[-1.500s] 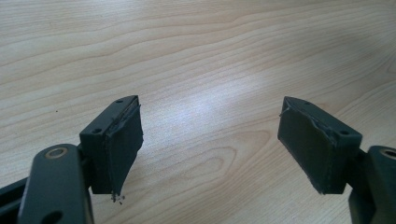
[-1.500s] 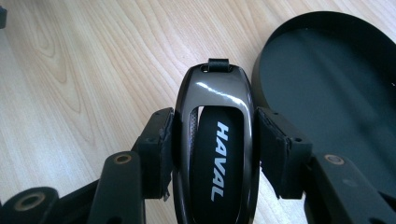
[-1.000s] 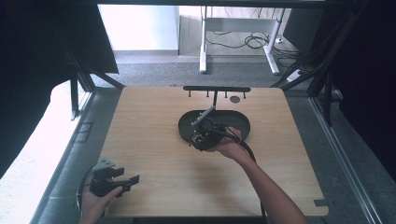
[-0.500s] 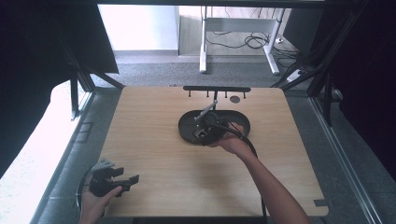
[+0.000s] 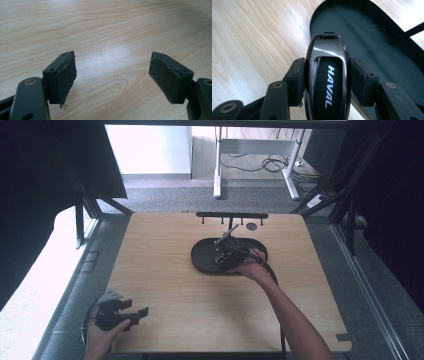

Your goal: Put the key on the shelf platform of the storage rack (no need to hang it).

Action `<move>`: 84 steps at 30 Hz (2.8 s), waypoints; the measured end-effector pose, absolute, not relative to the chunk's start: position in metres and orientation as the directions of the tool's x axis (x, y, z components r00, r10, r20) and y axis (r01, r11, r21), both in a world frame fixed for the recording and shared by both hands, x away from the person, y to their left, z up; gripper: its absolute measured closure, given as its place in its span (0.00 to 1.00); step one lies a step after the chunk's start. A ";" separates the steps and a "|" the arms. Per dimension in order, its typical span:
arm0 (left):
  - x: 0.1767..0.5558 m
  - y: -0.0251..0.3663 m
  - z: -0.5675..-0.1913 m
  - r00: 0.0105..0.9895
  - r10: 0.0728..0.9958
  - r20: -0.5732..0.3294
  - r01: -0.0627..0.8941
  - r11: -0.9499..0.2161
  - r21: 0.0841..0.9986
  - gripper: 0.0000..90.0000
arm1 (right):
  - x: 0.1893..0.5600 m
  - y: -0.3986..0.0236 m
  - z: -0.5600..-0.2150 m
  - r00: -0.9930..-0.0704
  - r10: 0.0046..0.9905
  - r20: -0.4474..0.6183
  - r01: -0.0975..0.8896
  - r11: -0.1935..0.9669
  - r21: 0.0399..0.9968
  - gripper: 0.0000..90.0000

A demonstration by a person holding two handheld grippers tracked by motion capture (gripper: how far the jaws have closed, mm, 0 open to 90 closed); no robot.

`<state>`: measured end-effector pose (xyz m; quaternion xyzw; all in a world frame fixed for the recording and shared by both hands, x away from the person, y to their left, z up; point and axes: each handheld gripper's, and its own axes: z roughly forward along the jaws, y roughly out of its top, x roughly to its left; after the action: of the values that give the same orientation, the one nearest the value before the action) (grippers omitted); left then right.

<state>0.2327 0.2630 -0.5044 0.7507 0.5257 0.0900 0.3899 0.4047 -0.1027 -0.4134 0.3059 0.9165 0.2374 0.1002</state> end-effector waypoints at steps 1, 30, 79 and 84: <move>0.233 0.263 -0.504 0.431 0.860 -0.275 0.719 -0.143 0.680 0.25 | 0.406 -0.104 -0.414 -0.792 0.609 -0.037 0.513 0.698 0.499 0.55; 0.232 0.265 -0.503 0.430 0.860 -0.274 0.717 -0.141 0.683 0.25 | 0.445 -0.120 -0.432 -0.735 0.677 -0.038 0.579 0.656 0.485 0.55; 0.233 0.266 -0.505 0.425 0.862 -0.276 0.722 -0.139 0.678 0.25 | 0.483 -0.139 -0.501 -0.694 0.716 -0.074 0.641 0.661 0.389 0.54; 0.233 0.265 -0.505 0.424 0.863 -0.274 0.721 -0.139 0.678 0.25 | 0.484 -0.141 -0.505 -0.691 0.718 -0.083 0.638 0.660 0.396 0.54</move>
<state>0.2330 0.2653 -0.5055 0.7492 0.5288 0.0913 0.3882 0.4844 -0.1413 -0.5052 0.3752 0.9035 0.1709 0.1168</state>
